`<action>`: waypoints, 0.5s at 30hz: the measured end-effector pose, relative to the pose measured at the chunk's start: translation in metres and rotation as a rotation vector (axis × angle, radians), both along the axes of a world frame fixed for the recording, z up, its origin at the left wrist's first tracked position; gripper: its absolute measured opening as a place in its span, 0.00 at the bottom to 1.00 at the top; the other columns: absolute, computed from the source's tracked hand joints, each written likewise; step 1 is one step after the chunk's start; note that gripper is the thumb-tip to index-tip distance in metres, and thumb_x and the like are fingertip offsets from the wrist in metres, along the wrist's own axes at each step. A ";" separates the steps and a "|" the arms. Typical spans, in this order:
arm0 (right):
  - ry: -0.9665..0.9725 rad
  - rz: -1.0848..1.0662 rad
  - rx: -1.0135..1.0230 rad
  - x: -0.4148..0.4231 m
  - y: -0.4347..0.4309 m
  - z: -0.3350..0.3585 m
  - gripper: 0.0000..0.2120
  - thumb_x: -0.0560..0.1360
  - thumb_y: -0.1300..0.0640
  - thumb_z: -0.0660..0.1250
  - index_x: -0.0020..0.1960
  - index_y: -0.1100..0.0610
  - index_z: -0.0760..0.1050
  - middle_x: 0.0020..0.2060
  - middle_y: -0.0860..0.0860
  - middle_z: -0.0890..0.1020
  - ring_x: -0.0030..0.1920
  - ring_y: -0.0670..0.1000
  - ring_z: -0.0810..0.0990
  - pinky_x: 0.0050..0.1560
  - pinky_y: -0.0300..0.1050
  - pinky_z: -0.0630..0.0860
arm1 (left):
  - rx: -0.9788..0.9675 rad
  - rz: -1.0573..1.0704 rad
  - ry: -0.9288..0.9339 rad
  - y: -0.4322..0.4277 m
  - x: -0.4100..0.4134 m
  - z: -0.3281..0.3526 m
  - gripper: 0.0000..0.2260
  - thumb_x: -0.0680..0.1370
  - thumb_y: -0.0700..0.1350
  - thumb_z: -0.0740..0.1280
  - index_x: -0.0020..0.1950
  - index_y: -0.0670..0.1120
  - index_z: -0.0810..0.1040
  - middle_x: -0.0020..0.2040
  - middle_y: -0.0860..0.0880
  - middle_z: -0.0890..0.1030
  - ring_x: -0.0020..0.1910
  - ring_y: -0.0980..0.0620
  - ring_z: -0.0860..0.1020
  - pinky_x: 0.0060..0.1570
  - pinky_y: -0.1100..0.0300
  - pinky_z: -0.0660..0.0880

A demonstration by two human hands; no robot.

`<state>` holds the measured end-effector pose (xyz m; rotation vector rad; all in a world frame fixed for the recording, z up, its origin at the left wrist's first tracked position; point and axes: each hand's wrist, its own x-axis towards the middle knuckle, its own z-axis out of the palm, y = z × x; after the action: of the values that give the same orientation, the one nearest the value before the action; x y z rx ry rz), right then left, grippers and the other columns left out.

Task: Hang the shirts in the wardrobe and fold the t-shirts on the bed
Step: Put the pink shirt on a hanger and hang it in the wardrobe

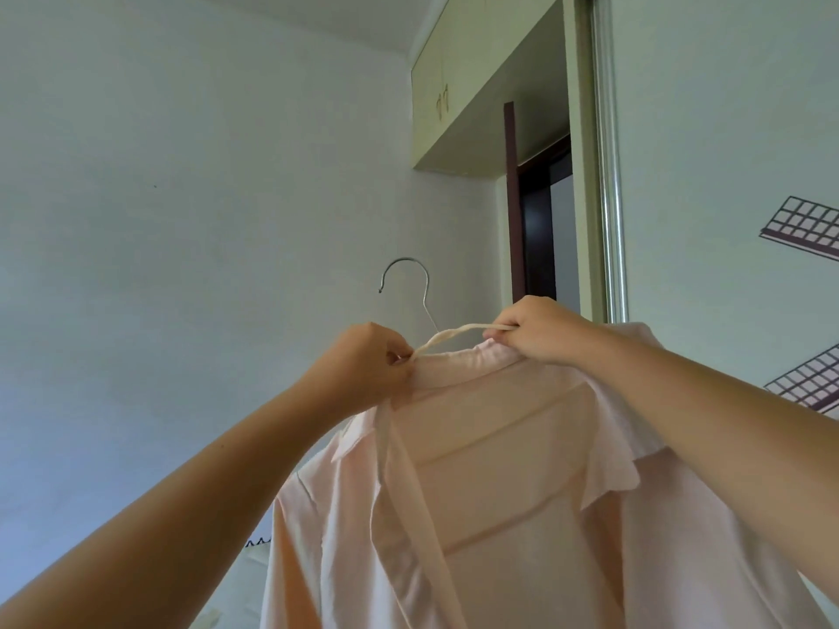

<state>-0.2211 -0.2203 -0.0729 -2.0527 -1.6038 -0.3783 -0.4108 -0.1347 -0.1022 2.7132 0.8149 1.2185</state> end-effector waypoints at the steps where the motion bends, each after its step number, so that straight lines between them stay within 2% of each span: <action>1: 0.007 0.025 0.013 -0.003 0.000 0.000 0.10 0.79 0.56 0.61 0.43 0.51 0.79 0.37 0.46 0.78 0.46 0.53 0.77 0.51 0.50 0.72 | 0.005 -0.003 -0.004 -0.001 0.004 0.002 0.07 0.76 0.42 0.66 0.47 0.43 0.83 0.41 0.49 0.82 0.43 0.50 0.79 0.44 0.60 0.75; 3: 0.005 0.076 0.049 -0.009 0.000 0.000 0.09 0.78 0.59 0.61 0.50 0.56 0.81 0.42 0.50 0.80 0.48 0.53 0.77 0.48 0.46 0.71 | -0.051 -0.043 -0.053 -0.001 0.013 0.008 0.07 0.76 0.46 0.68 0.43 0.44 0.81 0.34 0.51 0.77 0.35 0.53 0.75 0.36 0.65 0.71; 5: -0.009 0.091 0.074 -0.011 -0.001 0.003 0.10 0.78 0.61 0.62 0.53 0.57 0.81 0.44 0.51 0.79 0.49 0.52 0.76 0.45 0.43 0.69 | -0.208 -0.106 -0.121 -0.002 0.022 0.012 0.11 0.76 0.47 0.68 0.39 0.41 0.78 0.31 0.49 0.71 0.30 0.53 0.67 0.29 0.66 0.64; 8: -0.121 0.013 0.043 -0.006 -0.011 0.009 0.08 0.76 0.58 0.65 0.52 0.56 0.81 0.46 0.52 0.80 0.47 0.51 0.76 0.42 0.41 0.69 | -0.431 -0.201 -0.195 -0.003 0.027 0.016 0.12 0.76 0.48 0.68 0.39 0.41 0.81 0.36 0.44 0.74 0.35 0.50 0.69 0.36 0.60 0.67; 11: -0.333 -0.180 -0.054 0.001 -0.027 0.011 0.09 0.73 0.53 0.67 0.52 0.55 0.77 0.48 0.52 0.78 0.47 0.52 0.76 0.41 0.43 0.71 | -0.463 -0.176 -0.208 -0.002 0.031 0.014 0.11 0.77 0.47 0.68 0.36 0.45 0.81 0.36 0.44 0.74 0.33 0.49 0.68 0.34 0.61 0.66; 15: -0.292 -0.187 -0.164 0.004 -0.034 0.003 0.06 0.73 0.61 0.65 0.49 0.56 0.75 0.47 0.53 0.79 0.46 0.54 0.77 0.33 0.40 0.67 | -0.494 -0.169 -0.200 -0.001 0.039 0.008 0.11 0.76 0.46 0.69 0.34 0.45 0.80 0.34 0.45 0.72 0.31 0.50 0.67 0.28 0.65 0.63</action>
<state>-0.2168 -0.2542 -0.0700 -2.3703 -1.6578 -0.6592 -0.3713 -0.1356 -0.0940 2.1794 0.7264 1.0599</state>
